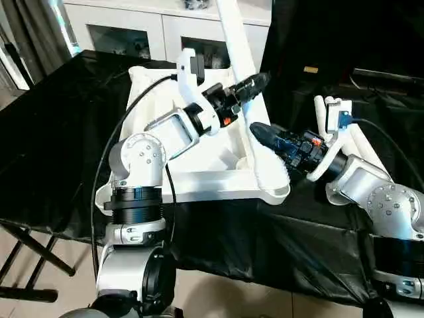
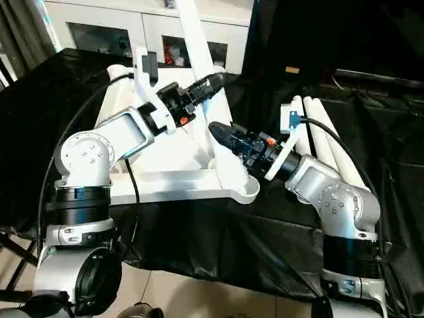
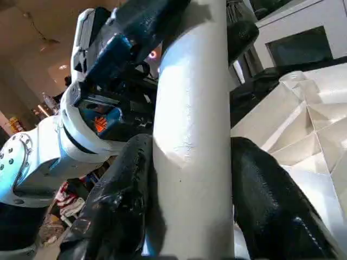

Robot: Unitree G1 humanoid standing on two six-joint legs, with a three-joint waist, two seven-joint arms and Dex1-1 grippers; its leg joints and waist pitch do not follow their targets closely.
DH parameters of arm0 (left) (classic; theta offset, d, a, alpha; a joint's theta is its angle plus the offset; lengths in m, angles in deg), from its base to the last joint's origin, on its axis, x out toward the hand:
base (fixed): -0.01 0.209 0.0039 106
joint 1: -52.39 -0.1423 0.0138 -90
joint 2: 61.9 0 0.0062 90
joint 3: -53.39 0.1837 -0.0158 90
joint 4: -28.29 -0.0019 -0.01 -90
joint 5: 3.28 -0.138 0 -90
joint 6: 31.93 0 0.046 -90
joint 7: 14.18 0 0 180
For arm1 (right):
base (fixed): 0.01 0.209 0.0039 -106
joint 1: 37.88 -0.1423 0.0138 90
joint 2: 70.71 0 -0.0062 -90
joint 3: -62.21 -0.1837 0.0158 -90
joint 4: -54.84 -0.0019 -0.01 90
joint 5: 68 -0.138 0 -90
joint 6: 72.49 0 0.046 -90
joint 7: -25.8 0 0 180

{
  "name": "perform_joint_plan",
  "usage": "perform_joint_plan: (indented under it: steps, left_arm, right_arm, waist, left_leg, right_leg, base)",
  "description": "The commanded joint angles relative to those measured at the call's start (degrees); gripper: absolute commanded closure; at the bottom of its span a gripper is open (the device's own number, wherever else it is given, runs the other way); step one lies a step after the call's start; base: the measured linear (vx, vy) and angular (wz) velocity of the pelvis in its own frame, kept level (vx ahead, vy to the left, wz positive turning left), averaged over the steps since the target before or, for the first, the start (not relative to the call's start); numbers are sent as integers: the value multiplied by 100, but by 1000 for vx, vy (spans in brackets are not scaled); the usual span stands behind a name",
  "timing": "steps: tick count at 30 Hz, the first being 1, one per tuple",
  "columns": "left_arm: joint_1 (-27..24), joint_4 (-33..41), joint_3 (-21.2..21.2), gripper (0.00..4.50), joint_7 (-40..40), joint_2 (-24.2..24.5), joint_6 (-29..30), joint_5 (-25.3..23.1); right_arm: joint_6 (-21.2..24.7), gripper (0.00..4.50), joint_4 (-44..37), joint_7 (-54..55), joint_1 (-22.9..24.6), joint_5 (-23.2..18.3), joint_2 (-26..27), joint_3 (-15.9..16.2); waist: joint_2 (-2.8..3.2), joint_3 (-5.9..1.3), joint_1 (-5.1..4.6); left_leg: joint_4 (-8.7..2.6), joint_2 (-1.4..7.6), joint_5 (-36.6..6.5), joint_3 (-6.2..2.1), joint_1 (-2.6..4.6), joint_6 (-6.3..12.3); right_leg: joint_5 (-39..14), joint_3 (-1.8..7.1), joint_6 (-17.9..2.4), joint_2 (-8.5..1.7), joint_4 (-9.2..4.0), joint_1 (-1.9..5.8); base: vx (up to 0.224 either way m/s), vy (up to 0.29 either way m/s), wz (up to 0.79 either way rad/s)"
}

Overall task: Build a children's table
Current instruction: Pick table leg

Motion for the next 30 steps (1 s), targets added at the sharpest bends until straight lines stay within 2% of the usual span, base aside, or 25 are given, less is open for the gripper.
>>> perform_joint_plan:
  steps: [1, 9, 12, 13, 15, 18, 19, 23, 25, 26, 30]
  left_arm:
    - [30, 92, 147, 212, -45, -11, -7, 55]
    - [-3, 144, 219, 259, -14, -10, -24, 76]
    - [-19, 174, 288, 262, -52, 22, -78, 0]
    - [-22, 187, 324, 262, -74, 46, -125, -56]
    - [-14, 204, 562, 263, -82, 202, -343, -380]
    - [-11, 212, 920, 265, -147, 407, -649, -849]
    - [11, 208, 937, 265, -229, 409, -729, -929]
    - [66, 229, 1101, 265, -311, 508, -942, -1183]
    - [100, 265, 1338, 265, -325, 636, -1083, -1409]
    - [113, 275, 1382, 265, -345, 650, -1103, -1451]
    - [128, 265, 1512, 265, -313, 683, -1210, -1562]
  right_arm:
    - [-11, 266, -132, 87, -34, -27, -26, -15]
    - [-66, 266, -144, 126, -27, -13, -23, 51]
    - [-230, 266, -119, 210, -74, 211, -24, 174]
    - [-291, 232, -107, 256, -95, 297, -18, 213]
    - [-373, 197, -67, 372, -161, 450, -10, 279]
    - [-462, 188, -115, 506, -199, 700, -37, 463]
    - [-500, 165, -134, 636, -212, 852, -36, 563]
    - [-629, 141, -188, 980, -233, 1348, -33, 976]
    - [-715, 139, -159, 1206, -259, 1775, 0, 1438]
    - [-730, 139, -128, 1245, -269, 1867, 18, 1551]
    - [-797, 139, 18, 1346, -327, 2077, 123, 1739]
  waist:
    - [4, -414, -20]
    - [10, -415, -16]
    - [12, -417, -19]
    - [10, -414, -20]
    - [23, -418, -27]
    - [20, -410, -40]
    - [25, -411, -40]
    - [21, -429, -44]
    - [43, -444, -43]
    - [37, -450, -46]
    - [21, -445, -47]
  left_leg:
    - [-493, 372, -1141, -204, 192, -137]
    - [-499, 376, -1114, -208, 190, -144]
    - [-500, 376, -1138, -209, 186, -165]
    - [-500, 372, -1133, -205, 188, -163]
    - [-507, 378, -1135, -210, 193, -167]
    - [-523, 380, -1208, -219, 198, -237]
    - [-519, 384, -1202, -216, 202, -283]
    - [-503, 366, -1016, -208, 189, -274]
    - [-487, 357, -866, -203, 188, -227]
    - [-480, 353, -816, -196, 181, -212]
    - [-479, 352, -814, -182, 180, -132]
  right_leg:
    - [-1094, 178, -1107, -320, -449, 224]
    - [-1061, 175, -1110, -321, -445, 226]
    - [-1059, 175, -1096, -323, -445, 228]
    - [-1066, 178, -1085, -320, -449, 225]
    - [-1073, 179, -1053, -311, -449, 219]
    - [-1237, 183, -896, -305, -464, 203]
    - [-1215, 189, -895, -315, -459, 204]
    - [-867, 185, -972, -302, -421, 221]
    - [-644, 186, -994, -291, -401, 222]
    - [-534, 188, -1032, -294, -385, 231]
    - [-446, 189, -1167, -289, -381, 243]
  base:
    - [0, 0, 0]
    - [0, 0, 0]
    - [0, 0, 0]
    - [0, 0, 0]
    - [0, 0, 0]
    - [0, 0, 0]
    - [0, 0, 0]
    - [0, 0, 0]
    - [0, 0, 0]
    - [0, 0, 0]
    - [0, 0, 0]
